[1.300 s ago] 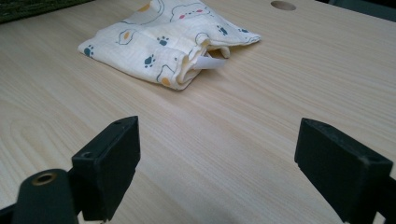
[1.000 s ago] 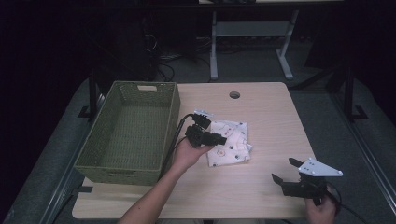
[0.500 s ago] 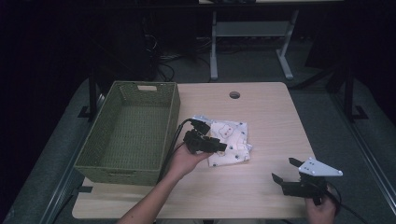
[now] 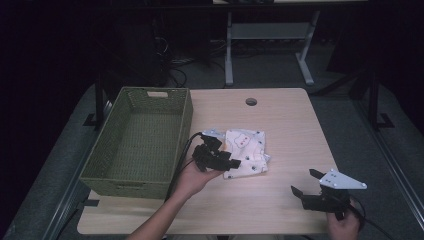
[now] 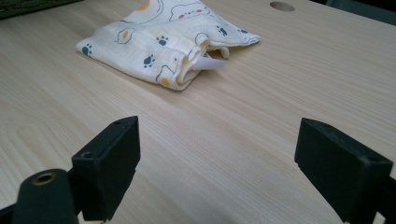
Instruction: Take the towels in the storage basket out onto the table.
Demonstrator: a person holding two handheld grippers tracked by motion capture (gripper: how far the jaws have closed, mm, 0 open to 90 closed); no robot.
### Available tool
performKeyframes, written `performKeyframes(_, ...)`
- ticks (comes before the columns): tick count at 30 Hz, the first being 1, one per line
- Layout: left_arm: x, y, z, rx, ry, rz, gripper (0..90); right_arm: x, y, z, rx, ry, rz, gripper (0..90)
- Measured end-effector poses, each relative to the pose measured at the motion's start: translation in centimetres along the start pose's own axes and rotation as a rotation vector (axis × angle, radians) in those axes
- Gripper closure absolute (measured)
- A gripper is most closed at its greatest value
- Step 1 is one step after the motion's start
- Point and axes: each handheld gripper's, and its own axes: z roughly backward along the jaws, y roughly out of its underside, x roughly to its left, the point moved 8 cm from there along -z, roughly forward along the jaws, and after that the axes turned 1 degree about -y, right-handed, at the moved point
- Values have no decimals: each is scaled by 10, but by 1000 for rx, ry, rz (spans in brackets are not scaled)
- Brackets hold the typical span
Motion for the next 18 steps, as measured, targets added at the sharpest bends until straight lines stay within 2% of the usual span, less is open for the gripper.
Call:
performKeyframes(5, 0, 6, 4, -5, 5, 10, 441, 0, 1, -1, 9, 0, -1, 140)
performKeyframes(18, -5, 20, 12, -18, 4, 6, 393, 1, 2, -2, 16, -1, 1, 140)
